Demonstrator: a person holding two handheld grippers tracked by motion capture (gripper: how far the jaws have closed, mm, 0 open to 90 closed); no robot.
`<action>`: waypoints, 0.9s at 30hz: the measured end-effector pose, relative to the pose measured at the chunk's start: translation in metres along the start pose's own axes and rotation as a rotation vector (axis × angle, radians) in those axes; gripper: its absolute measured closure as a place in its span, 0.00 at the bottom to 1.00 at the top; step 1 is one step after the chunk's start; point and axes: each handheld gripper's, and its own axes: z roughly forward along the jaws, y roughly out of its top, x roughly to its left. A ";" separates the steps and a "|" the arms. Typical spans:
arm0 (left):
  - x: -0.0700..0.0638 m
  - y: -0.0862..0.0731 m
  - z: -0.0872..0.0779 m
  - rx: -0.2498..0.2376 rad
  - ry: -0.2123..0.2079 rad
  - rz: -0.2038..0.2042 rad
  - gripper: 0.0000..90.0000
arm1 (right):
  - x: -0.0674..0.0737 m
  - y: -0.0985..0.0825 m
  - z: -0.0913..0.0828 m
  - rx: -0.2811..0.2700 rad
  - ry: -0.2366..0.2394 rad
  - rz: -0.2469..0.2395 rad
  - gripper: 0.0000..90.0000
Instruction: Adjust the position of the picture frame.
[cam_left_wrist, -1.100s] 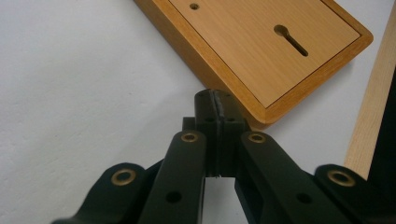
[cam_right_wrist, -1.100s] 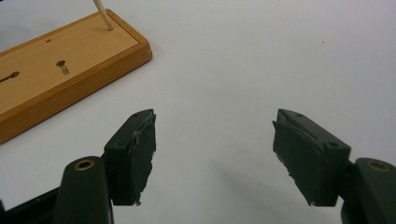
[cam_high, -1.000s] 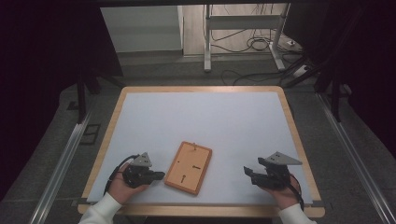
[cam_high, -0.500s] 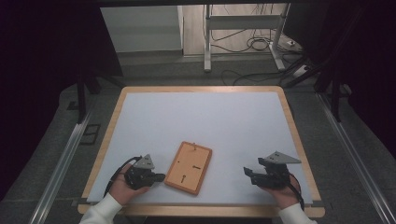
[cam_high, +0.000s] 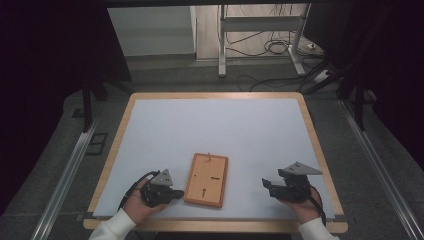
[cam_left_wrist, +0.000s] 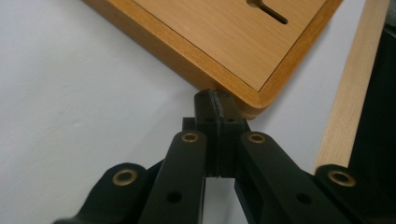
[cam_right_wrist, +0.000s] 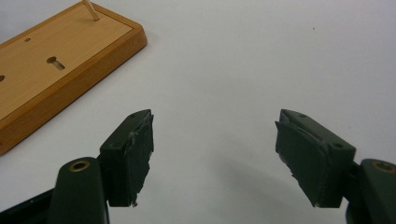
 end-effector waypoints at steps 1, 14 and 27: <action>-0.001 0.001 0.001 0.000 -0.006 0.001 1.00 | 0.000 0.000 0.000 0.000 0.000 0.000 0.31; -0.003 0.006 0.004 -0.011 -0.027 0.003 1.00 | 0.000 -0.001 0.000 0.001 0.003 0.003 0.31; 0.023 -0.005 -0.015 -0.128 0.091 -0.102 0.89 | 0.001 -0.001 0.001 -0.006 0.002 -0.002 0.30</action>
